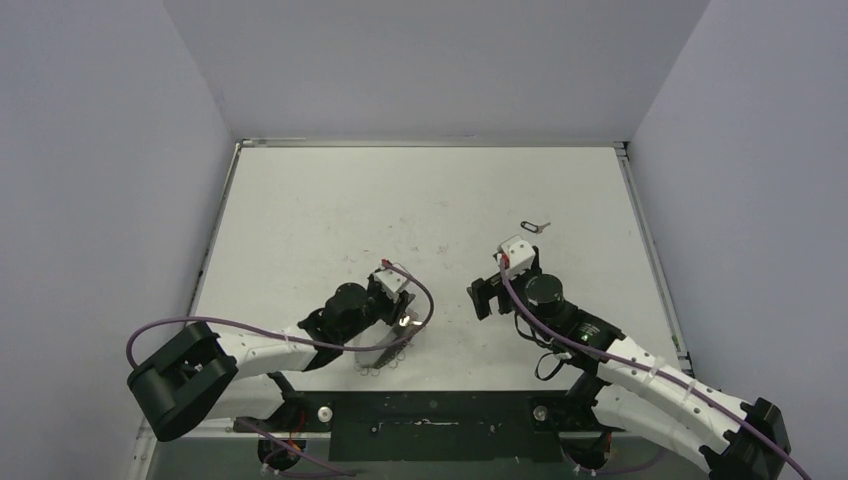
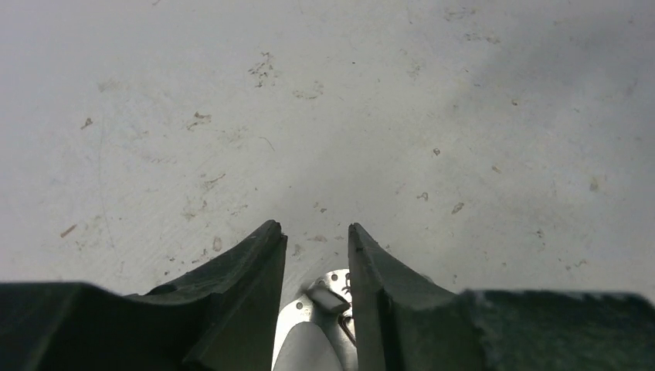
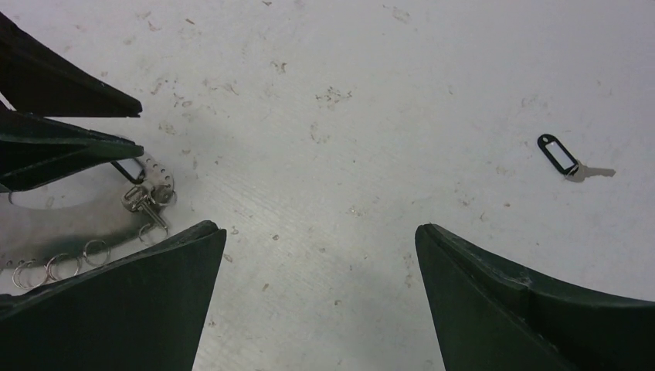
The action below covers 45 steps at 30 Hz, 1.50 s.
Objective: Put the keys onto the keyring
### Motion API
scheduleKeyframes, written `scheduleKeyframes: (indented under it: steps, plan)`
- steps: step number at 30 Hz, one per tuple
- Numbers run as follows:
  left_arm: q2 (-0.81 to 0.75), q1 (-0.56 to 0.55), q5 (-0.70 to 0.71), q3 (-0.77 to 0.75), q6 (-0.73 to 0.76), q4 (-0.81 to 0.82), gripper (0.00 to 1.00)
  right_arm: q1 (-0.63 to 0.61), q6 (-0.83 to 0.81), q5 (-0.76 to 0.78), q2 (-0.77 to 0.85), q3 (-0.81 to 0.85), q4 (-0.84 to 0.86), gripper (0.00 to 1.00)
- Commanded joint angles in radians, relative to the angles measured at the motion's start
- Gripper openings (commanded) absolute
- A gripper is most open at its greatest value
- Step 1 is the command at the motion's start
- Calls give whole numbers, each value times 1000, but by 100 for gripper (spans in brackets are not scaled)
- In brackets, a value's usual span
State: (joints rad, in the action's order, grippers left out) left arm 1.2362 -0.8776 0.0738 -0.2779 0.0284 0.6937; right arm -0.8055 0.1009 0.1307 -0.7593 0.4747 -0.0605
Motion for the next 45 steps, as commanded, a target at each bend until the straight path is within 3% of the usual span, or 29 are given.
scheduleKeyframes:
  steps: [1,4,8,21,30,35,40,45]
  plan:
    - [13,48,-14,-75,-106,-112,41,5,65,50,-37,58,-32,100]
    - [-2,66,13,-94,-131,-184,51,5,79,37,-53,63,-40,100]
    - [-38,79,27,-87,-160,-225,56,6,82,-5,-71,62,-30,100]
    - [-214,89,31,-54,-349,-459,57,3,-37,-259,-149,53,42,100]
    - [-343,92,72,-46,-573,-734,57,-5,-2,-173,-224,63,53,100]
    - [-393,98,124,-49,-686,-846,54,-26,-11,-232,-267,57,104,100]
    - [-391,102,126,-57,-719,-902,54,-80,-36,-239,-311,56,131,100]
    - [-373,105,138,-73,-713,-948,54,-196,-115,-139,-399,107,77,100]
